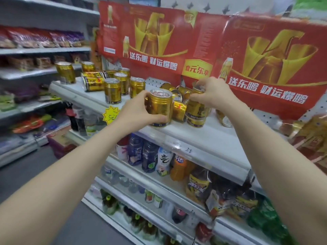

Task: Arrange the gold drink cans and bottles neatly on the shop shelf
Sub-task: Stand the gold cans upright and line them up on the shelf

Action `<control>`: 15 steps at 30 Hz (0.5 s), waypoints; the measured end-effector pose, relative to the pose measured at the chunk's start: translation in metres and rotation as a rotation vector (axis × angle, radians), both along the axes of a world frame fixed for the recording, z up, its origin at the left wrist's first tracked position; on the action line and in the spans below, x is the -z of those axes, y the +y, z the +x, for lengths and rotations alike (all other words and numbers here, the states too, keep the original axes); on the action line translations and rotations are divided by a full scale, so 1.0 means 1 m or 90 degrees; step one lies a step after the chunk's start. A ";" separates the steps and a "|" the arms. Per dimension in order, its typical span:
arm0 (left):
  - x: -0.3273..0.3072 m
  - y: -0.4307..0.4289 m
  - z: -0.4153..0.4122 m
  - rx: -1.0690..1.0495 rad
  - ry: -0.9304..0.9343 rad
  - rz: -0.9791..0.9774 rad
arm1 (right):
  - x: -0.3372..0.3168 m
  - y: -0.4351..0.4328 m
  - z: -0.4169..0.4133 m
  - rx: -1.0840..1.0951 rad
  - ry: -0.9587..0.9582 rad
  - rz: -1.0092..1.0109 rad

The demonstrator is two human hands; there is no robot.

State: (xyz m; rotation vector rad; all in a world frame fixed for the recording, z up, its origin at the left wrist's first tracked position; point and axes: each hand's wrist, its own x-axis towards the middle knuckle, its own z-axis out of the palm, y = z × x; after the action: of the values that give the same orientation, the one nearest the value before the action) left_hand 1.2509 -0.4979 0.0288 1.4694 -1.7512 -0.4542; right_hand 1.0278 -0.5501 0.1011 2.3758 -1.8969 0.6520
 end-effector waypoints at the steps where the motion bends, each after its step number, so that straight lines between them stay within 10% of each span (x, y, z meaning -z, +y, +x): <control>1: -0.003 -0.001 0.012 -0.002 0.001 0.001 | -0.002 -0.001 0.012 -0.001 -0.006 -0.003; 15: -0.027 -0.079 0.147 -0.003 -0.019 -0.023 | -0.029 -0.057 0.114 0.089 -0.058 -0.152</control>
State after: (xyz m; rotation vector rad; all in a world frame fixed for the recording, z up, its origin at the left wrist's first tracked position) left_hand 1.3975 -0.5771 0.0553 1.4620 -1.7698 -0.3985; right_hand 1.1415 -0.6074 0.1297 2.0822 -1.8770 0.9294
